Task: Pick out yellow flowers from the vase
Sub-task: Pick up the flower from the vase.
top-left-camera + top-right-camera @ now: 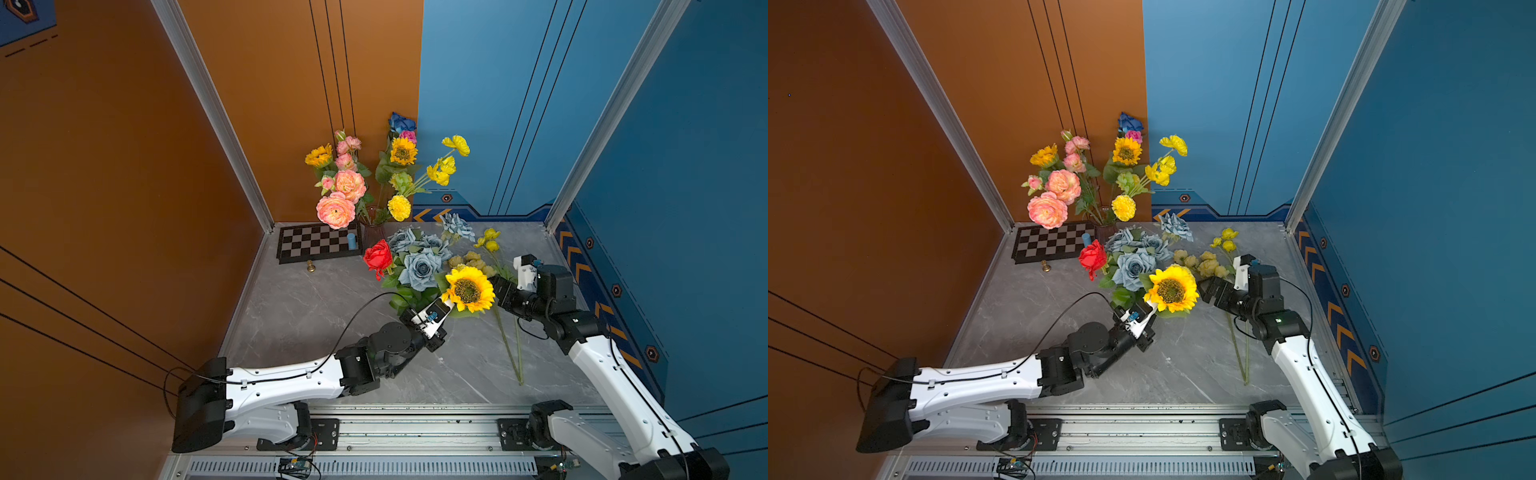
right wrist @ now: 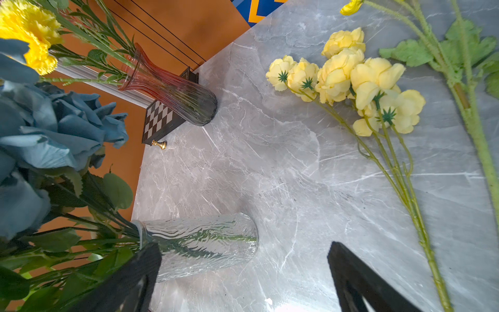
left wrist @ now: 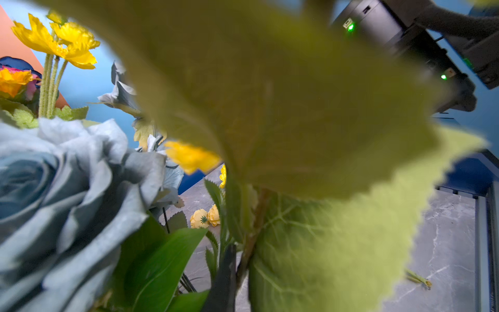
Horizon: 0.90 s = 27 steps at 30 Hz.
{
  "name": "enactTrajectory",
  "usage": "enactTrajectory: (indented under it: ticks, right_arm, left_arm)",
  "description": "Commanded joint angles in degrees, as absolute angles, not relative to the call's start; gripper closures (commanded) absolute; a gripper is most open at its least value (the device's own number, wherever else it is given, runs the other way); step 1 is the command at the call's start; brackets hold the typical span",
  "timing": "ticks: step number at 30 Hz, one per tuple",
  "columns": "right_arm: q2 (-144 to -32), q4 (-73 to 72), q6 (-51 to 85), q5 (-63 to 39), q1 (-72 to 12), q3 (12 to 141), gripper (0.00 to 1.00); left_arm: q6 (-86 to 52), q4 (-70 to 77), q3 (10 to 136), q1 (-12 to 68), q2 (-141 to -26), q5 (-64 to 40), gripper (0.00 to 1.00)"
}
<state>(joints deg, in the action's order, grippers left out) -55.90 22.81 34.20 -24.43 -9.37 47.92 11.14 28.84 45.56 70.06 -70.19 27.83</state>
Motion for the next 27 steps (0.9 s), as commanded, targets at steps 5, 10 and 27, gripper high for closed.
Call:
enactTrajectory:
  ticks: [5,10,27]
  right_arm:
    - [-54.10,21.72,35.42,-24.65,-10.89,46.94,0.00]
    - [-52.70,21.63,34.98,-24.20,-11.78,47.01,0.00]
    - [-44.45,21.71,33.68,-25.26,-12.30,48.32,0.00]
  left_arm:
    - [10.90,29.53,46.55,69.43,-68.94,27.52,0.99]
    - [12.59,29.49,46.93,69.78,-68.29,27.09,0.99]
    - [20.03,29.27,51.50,71.94,-64.26,28.29,0.99]
